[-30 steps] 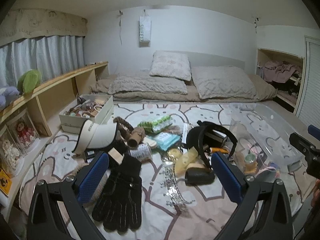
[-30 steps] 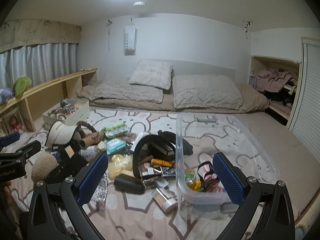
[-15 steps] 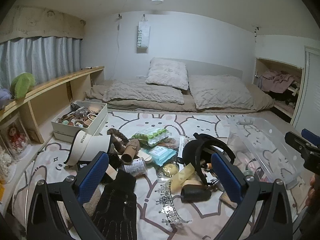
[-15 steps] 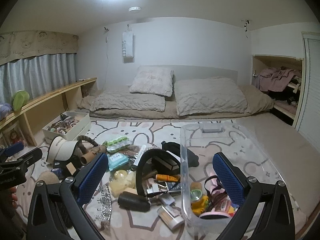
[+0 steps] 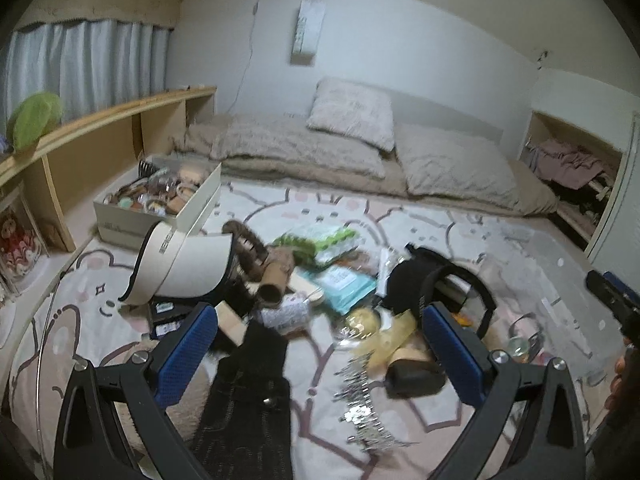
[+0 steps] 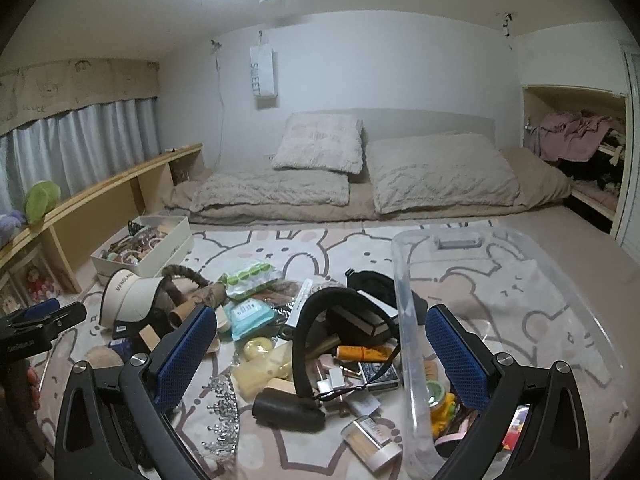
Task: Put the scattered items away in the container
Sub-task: 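Move the left tool toward the black knit gloves on the bed, then lower the left tool onto the black gloves and close its fingers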
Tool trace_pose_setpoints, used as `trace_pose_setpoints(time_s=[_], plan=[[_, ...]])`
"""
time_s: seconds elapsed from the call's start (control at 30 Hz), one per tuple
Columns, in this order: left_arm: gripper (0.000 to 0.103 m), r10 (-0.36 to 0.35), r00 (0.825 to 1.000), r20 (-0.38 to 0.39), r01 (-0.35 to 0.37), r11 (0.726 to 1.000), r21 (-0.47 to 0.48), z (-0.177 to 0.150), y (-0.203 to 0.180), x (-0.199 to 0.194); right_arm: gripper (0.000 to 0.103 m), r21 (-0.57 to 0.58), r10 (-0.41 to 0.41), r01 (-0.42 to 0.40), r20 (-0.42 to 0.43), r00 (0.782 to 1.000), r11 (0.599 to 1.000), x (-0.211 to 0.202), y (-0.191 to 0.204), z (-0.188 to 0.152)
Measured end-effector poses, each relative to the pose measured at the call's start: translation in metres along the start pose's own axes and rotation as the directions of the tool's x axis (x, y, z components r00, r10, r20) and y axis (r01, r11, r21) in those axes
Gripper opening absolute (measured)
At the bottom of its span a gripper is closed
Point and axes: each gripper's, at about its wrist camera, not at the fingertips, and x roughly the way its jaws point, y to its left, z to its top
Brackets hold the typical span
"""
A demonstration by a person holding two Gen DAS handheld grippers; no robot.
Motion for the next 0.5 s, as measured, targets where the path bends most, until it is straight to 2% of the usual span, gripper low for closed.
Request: trace_pose_setpoints(time_s=[0.17, 0.27, 0.5], plan=[[0.103, 0.067, 0.992, -0.108, -0.060, 0.996, 0.066, -0.016, 0.020, 0.034, 0.103, 0.022, 0.026, -0.025, -0.038, 0.999, 0.999, 0.018, -0.001, -0.001], [0.103, 0.092, 0.985, -0.145, -0.078, 0.992, 0.099, -0.027, 0.026, 0.047, 0.103, 0.049, 0.051, -0.049, -0.044, 0.998, 0.998, 0.028, -0.003, 0.000], [0.103, 0.146, 0.964, -0.221, -0.111, 0.980, 0.163, -0.054, 0.033, 0.082, 0.103, 0.083, 0.064, -0.065, 0.005, 0.998, 0.994, 0.039, -0.002, 0.002]])
